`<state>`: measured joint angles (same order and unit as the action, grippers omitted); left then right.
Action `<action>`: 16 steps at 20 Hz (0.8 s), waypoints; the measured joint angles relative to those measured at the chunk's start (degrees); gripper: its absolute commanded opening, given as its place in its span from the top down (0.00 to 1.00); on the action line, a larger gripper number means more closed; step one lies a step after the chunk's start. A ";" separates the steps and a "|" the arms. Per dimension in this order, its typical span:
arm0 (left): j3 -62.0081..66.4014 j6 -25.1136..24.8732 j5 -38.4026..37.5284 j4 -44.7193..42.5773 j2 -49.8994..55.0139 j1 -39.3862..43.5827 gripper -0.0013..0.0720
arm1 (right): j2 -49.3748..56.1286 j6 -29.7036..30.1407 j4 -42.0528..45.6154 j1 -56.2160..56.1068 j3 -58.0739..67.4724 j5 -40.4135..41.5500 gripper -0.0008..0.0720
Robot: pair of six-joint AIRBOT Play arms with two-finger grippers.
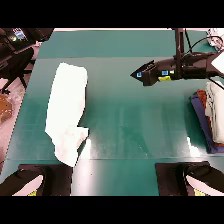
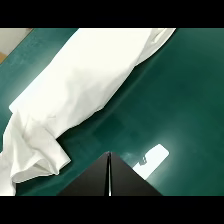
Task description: Fold the shirts.
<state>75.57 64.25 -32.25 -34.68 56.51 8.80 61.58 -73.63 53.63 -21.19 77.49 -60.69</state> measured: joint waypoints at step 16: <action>-0.04 6.82 -8.07 -10.91 0.52 -1.31 0.22 | -0.02 -13.29 -0.13 3.41 0.00 -6.27 0.94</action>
<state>75.53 71.07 -40.32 -45.58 57.04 7.49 61.56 -86.91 53.49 -17.78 77.49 -66.96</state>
